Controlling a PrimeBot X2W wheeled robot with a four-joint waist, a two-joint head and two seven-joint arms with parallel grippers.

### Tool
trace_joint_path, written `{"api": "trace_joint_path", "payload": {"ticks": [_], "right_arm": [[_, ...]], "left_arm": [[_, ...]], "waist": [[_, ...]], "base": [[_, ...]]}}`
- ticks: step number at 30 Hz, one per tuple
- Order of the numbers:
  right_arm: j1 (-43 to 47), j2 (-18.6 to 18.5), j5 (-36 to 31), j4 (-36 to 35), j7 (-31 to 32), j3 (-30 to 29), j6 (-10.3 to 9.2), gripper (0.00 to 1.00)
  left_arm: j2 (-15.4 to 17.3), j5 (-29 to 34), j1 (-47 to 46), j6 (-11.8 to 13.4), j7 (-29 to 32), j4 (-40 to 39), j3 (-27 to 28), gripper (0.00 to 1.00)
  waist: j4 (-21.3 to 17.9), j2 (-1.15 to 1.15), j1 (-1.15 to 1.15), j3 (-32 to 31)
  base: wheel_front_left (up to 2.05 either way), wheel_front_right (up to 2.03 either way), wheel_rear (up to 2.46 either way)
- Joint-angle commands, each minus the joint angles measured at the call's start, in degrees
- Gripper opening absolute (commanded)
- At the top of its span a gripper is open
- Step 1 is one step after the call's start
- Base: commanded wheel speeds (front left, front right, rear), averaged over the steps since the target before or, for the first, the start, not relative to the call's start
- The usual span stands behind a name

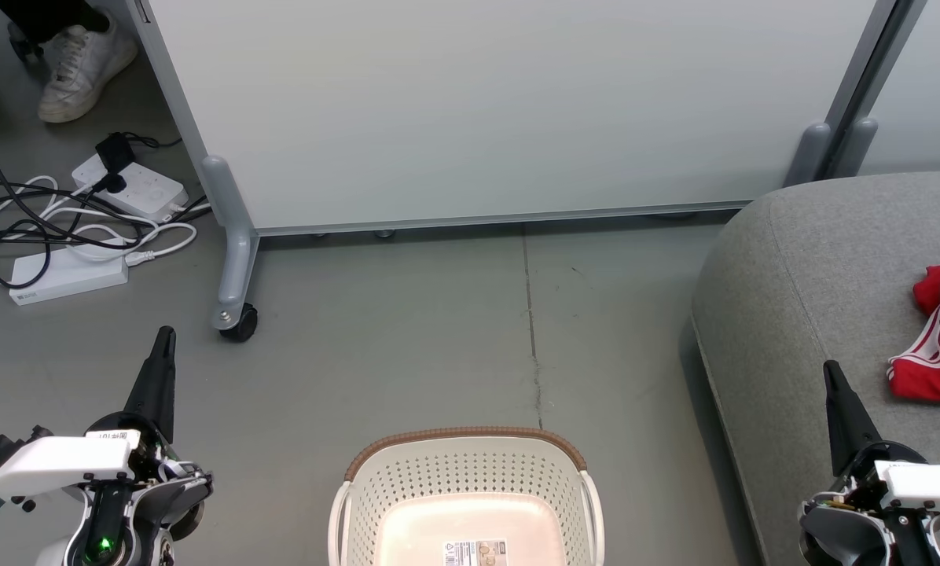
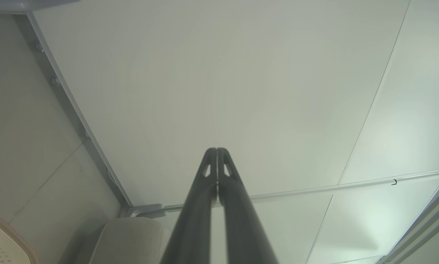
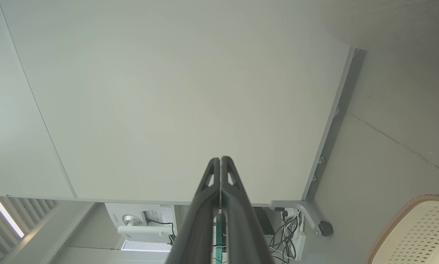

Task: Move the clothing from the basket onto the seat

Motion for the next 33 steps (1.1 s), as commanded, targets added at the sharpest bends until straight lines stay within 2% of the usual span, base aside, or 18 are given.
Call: {"api": "trace_joint_path", "payload": {"ticks": [1,33], "right_arm": [[-0.46,-0.42,0.36,-0.33,-0.38,-0.11,0.14,0.0],[-0.5,-1.32,1.33,-0.53,-1.3,1.1,0.14,0.0]], "left_arm": [[0.19,0.08,-0.73,-0.19,0.2,0.0,0.26,0.0],[-0.02,0.34,-0.77,-0.17,0.4,-0.02,0.52,0.0]], "waist": [[0.0,0.0,0.0,0.0],[0.0,0.0,0.0,0.01]], "base": [[0.0,0.0,0.0],[0.0,0.0,0.0]]}}
